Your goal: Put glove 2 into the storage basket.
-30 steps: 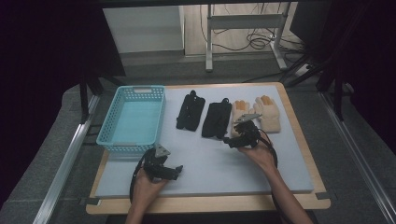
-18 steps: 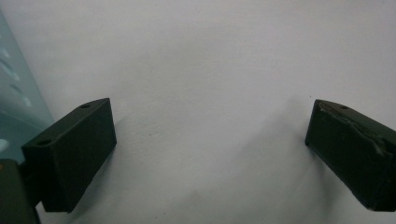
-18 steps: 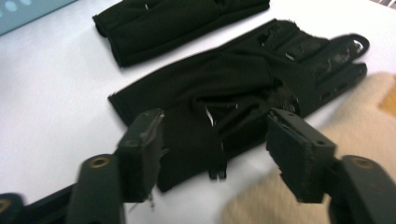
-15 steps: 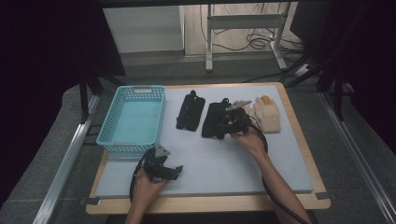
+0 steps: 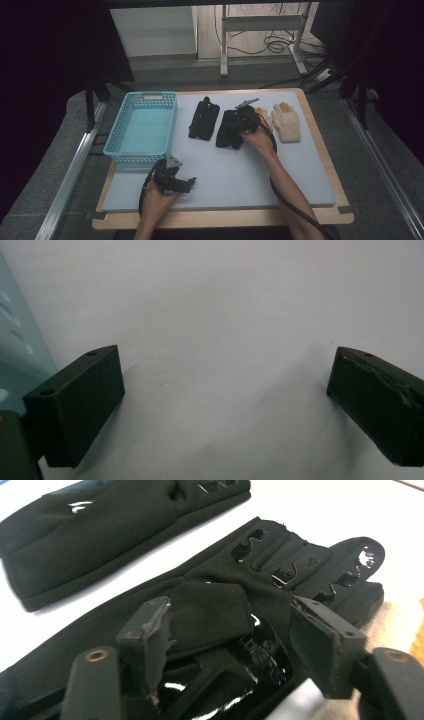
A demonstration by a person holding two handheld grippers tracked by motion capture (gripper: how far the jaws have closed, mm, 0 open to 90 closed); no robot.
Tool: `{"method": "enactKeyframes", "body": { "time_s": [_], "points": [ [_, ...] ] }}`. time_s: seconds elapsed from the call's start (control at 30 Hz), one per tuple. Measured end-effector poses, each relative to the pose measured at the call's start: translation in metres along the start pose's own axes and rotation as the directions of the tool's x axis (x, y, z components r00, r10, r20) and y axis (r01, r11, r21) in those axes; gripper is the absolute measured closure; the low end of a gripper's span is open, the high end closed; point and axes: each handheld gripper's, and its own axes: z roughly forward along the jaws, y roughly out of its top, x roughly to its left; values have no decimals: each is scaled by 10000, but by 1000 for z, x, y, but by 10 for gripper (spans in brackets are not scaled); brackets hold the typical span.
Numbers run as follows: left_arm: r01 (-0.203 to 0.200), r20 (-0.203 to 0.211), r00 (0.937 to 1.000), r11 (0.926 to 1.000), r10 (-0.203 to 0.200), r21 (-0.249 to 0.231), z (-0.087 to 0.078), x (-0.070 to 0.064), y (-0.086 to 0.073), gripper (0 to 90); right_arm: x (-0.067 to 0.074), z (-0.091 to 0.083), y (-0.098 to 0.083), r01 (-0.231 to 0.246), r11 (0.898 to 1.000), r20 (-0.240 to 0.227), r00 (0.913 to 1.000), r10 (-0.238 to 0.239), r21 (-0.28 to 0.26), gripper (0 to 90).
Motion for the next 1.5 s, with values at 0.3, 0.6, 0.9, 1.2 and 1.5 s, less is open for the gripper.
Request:
{"method": "enactKeyframes", "body": {
  "time_s": [0.3, 0.6, 0.9, 1.2, 1.5],
  "points": [
    [-13, -11, 10000, 10000, 13, 2, 0, 0, 0, 24, 1, 12, 2, 4, 9984, -225, 9997, 8, 568, 468],
    [-6, -8, 10000, 10000, 6, 2, 0, 0, 0, 24, -5, 9, -1, -597, 9972, -875, 9941, 635, 455, 796],
    [-67, -9, 10000, 10000, 68, 56, 0, 0, 0, 24, 2, -6, 2, -414, 9987, -994, 9941, 443, 311, 829],
    [-44, -16, 10000, 10000, 45, 42, 0, 0, 0, 24, 20, -49, 2, -300, 9989, -2059, 9783, 219, -364, 828],
    [-26, -22, 10000, 10000, 27, 26, 0, 0, 0, 24, 68, -99, -21, 457, 9951, -2529, 9652, -665, -872, 823]
  ]
}}
